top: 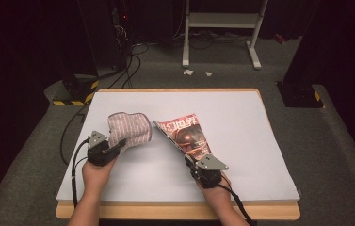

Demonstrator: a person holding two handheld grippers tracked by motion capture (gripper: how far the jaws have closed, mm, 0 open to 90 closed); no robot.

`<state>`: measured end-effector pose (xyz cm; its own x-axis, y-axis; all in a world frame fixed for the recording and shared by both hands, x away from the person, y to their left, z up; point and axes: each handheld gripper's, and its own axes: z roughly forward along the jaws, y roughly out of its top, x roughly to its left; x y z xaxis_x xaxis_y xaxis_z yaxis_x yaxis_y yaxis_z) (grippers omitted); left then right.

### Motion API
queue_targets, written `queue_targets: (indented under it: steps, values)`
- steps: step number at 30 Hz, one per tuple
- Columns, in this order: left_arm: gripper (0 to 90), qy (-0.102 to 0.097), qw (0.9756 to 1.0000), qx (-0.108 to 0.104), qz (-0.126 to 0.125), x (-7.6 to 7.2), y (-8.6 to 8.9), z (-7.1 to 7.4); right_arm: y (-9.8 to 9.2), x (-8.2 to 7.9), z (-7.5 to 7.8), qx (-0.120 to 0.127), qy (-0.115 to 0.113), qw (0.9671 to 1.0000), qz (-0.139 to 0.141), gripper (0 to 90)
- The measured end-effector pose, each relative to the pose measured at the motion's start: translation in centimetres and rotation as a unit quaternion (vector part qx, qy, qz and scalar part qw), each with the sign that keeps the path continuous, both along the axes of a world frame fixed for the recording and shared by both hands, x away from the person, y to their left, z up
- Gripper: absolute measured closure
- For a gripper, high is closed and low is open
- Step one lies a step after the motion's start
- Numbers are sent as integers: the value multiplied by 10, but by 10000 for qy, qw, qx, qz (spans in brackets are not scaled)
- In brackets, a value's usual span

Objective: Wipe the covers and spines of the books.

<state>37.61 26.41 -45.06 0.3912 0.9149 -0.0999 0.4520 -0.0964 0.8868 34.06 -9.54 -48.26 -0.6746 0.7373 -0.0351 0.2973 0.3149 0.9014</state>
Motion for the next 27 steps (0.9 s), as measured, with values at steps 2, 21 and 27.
queue_targets:
  steps: [2, 21, 27]
  values:
    - [717, -71, 9999, -37, -65, 2, -7, 7, 0, 0, 0, 3, 4, 10000, 6, 833]
    - [712, -89, 9921, -416, -1179, -10, -104, 12, 2, -1, -1, -14, 0, 10000, 30, 832]
    - [711, -163, 9884, -560, -1405, -19, -115, 18, 2, -1, -1, -7, 5, 10000, 28, 832]
